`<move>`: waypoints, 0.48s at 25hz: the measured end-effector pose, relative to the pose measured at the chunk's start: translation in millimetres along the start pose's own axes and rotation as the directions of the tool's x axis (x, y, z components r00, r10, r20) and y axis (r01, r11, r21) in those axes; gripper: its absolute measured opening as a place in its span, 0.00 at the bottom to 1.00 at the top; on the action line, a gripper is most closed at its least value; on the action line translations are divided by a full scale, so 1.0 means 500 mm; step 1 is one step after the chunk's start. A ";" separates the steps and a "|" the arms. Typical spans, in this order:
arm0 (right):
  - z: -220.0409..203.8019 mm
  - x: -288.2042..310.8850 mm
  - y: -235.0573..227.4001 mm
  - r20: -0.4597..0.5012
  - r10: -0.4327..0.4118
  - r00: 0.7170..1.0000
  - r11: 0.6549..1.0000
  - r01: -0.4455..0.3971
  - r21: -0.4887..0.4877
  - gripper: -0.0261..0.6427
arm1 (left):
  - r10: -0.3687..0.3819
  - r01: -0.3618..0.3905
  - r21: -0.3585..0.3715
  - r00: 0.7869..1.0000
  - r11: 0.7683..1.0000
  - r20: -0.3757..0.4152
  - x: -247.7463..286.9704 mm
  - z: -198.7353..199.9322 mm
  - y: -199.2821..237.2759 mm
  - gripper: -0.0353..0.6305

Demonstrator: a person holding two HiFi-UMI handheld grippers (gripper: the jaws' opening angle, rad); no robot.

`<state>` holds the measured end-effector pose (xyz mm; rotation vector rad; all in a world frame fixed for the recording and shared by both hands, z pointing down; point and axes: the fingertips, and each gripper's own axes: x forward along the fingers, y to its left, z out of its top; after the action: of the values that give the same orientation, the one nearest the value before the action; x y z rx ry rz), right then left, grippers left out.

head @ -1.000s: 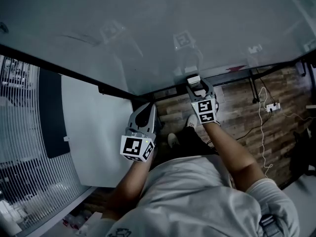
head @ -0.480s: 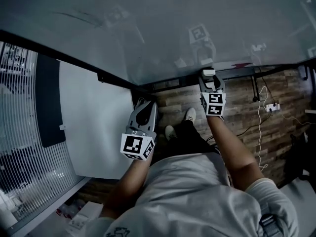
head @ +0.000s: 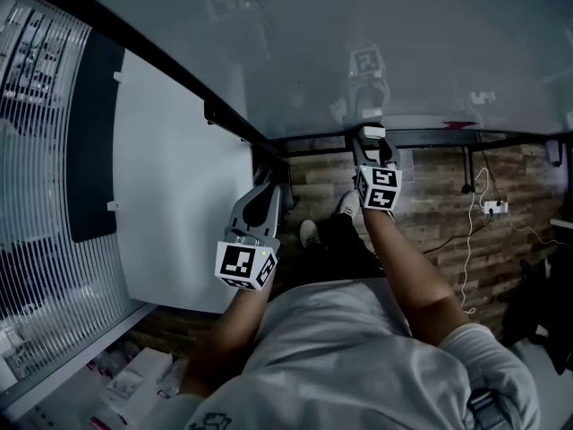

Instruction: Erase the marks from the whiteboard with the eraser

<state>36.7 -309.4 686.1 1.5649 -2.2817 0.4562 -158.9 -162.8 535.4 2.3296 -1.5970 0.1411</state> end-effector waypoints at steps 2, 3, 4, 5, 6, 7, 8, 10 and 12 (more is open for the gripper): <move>0.001 0.006 0.028 0.005 0.008 1.000 1.000 -0.008 0.011 0.41 | 0.017 -0.017 -0.008 1.000 1.000 0.000 -0.017 -0.005 0.016 0.06; 0.001 0.009 0.042 0.007 0.012 1.000 1.000 -0.012 0.014 0.41 | 0.025 -0.025 -0.012 1.000 1.000 0.000 -0.026 -0.008 0.023 0.06; 0.000 0.013 0.055 0.008 0.016 1.000 1.000 -0.017 0.015 0.41 | 0.033 -0.033 -0.016 0.999 0.999 0.001 -0.035 -0.011 0.030 0.06; -0.001 0.016 0.068 0.009 0.022 1.000 1.000 -0.022 0.013 0.41 | 0.040 -0.040 -0.020 0.999 0.999 0.002 -0.043 -0.014 0.037 0.06; -0.003 0.020 0.081 0.010 0.029 1.000 1.000 -0.029 0.008 0.41 | 0.048 -0.048 -0.024 0.999 0.999 0.004 -0.051 -0.016 0.043 0.06; -0.005 0.023 0.096 0.011 0.038 0.999 0.999 -0.038 0.003 0.41 | 0.055 -0.055 -0.027 0.998 0.998 0.005 -0.058 -0.018 0.050 0.06; -0.005 0.026 0.112 0.010 0.048 0.999 0.999 -0.048 0.002 0.41 | 0.062 -0.061 -0.030 0.998 0.998 0.006 -0.066 -0.020 0.056 0.06; -0.007 0.033 0.147 0.004 0.071 0.997 0.997 -0.071 0.013 0.41 | 0.075 -0.074 -0.038 0.997 0.997 0.007 -0.079 -0.025 0.069 0.06; -0.007 0.039 0.187 -0.002 0.100 0.995 0.995 -0.100 0.020 0.41 | 0.088 -0.088 -0.042 0.996 0.995 0.012 -0.093 -0.028 0.079 0.06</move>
<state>-57.1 -291.8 691.1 1.4625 -2.3681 0.5082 -211.6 -129.9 544.6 2.2345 -1.6935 0.1108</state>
